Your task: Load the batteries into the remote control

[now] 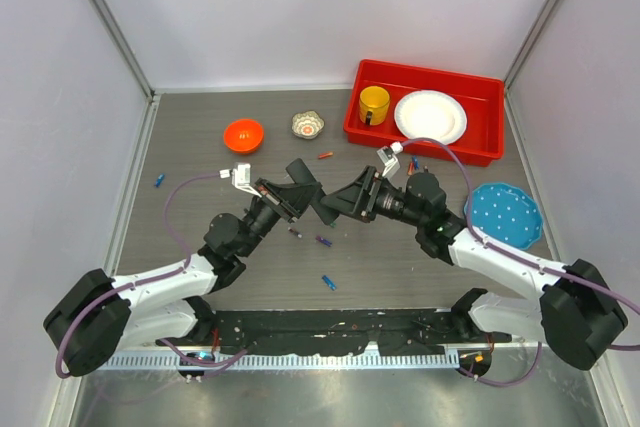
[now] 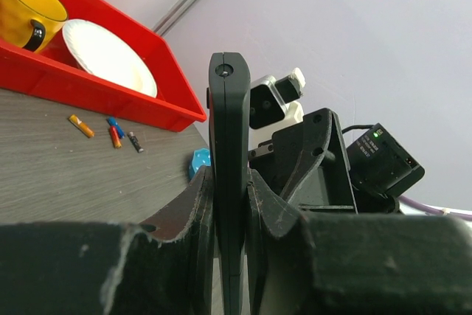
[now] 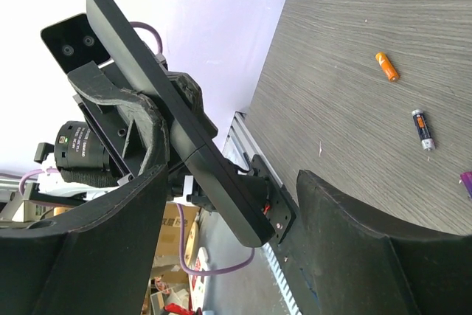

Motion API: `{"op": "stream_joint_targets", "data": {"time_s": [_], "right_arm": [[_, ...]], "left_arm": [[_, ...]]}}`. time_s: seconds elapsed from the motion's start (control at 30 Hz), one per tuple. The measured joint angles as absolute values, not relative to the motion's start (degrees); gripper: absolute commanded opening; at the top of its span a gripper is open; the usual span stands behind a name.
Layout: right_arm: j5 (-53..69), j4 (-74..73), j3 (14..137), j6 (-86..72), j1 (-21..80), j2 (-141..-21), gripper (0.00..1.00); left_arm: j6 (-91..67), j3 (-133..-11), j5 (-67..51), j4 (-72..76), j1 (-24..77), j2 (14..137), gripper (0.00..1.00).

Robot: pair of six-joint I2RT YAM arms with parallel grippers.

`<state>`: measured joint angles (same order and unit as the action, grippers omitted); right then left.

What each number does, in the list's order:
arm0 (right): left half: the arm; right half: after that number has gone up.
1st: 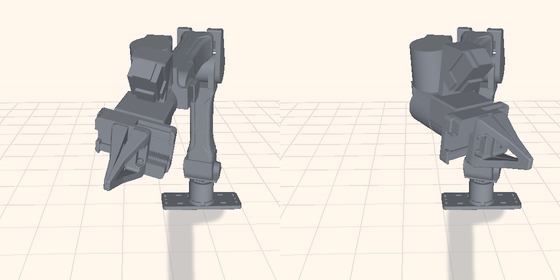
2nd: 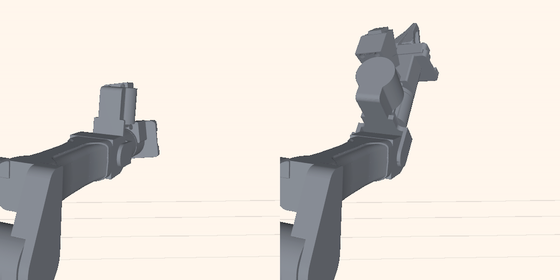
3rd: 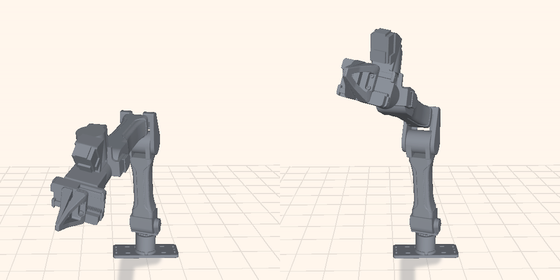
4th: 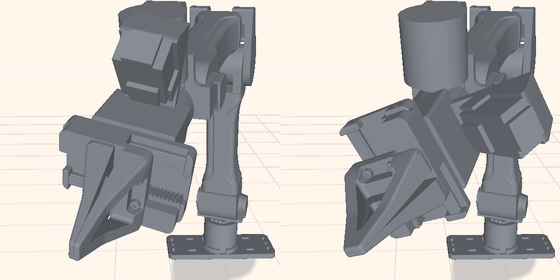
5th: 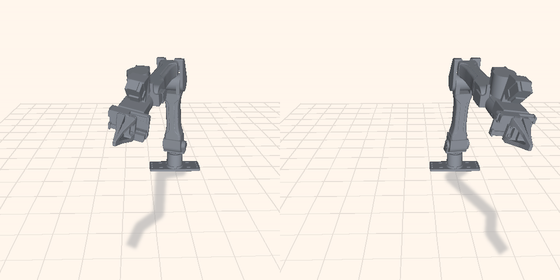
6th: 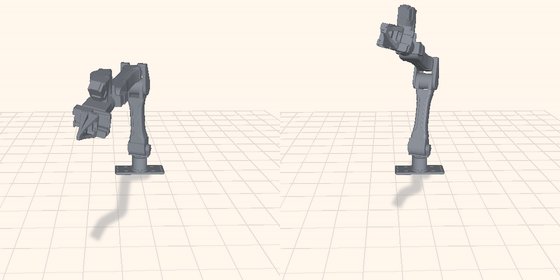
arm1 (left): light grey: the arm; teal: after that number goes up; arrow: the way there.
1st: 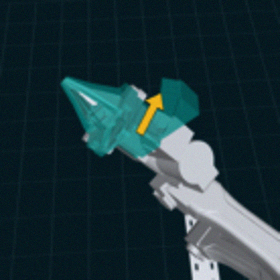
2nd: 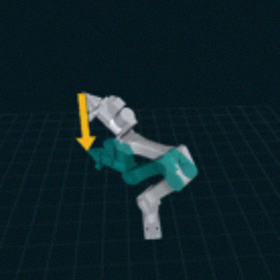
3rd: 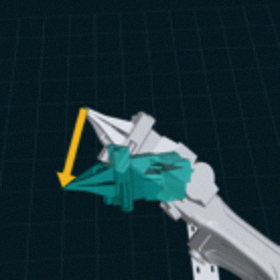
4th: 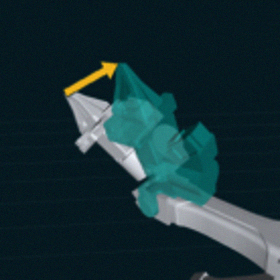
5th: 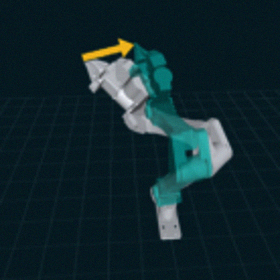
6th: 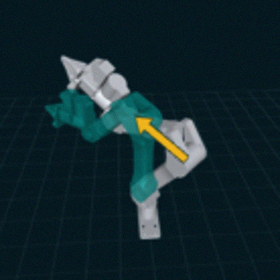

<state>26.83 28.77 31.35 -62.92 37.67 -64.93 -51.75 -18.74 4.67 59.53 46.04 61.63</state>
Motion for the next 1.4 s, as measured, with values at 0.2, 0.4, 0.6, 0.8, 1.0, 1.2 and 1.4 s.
{"op": "stream_joint_targets", "data": {"time_s": [0.2, 0.4, 0.6, 0.8, 1.0, 1.2, 1.4], "right_arm": [[27.33, 28.73, 31.4, -62.98, 37.67, -65.69, 0.74], [27.44, 28.51, 31.64, -62.94, 37.87, -66.5, 0.7], [27.64, 28.56, 31.73, -62.96, 37.98, -66.81, 0.61], [27.79, 28.75, 31.81, -62.96, 38.09, -66.81, 0.55], [27.81, 29.06, 31.88, -62.94, 38.09, -66.81, 0.53], [27.86, 29.1, 31.88, -62.94, 38.09, -66.81, 0.52], [28.03, 29.1, 31.88, -62.89, 38.15, -66.78, 0.5]], "left_arm": [[-51.57, -18.74, 4.67, 59.53, 46.04, 61.63, 0.0], [-51.57, -18.74, 4.67, 59.59, 46.04, 61.63, 0.0], [-51.35, -18.74, 4.67, 59.48, 46.04, 61.63, 0.0], [-50.74, -18.74, 4.67, 59.27, 46.04, 61.63, 0.0], [-50.7, -18.74, 4.69, 59.27, 46.04, 61.63, 0.0], [-50.7, -18.74, 4.73, 59.29, 46.04, 61.63, 0.0], [-50.72, -18.74, 4.82, 59.31, 46.04, 61.63, 0.0]]}}
